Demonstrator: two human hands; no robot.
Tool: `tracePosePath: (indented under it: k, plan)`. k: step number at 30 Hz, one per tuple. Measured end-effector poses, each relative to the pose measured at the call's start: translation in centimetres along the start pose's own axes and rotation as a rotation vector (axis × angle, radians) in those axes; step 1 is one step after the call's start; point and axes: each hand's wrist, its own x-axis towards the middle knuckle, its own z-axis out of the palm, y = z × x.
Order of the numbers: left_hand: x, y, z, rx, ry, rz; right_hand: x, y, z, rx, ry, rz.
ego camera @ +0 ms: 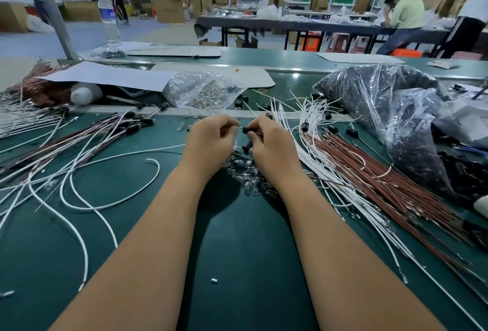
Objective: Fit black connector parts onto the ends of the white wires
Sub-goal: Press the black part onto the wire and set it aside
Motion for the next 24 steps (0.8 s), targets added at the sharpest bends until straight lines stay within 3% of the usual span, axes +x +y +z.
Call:
tracePosePath:
  k: [11, 24]
  plan:
    - [0.3, -0.7, -0.7, -0.285, 0.009, -0.188, -0.3, 0.3, -0.6, 0.102, 0.178, 0.043]
    - [0.5, -1.1, -0.5, -0.346, -0.040, -0.211, -0.3, 0.2, -0.9, 0.141, 0.232, -0.022]
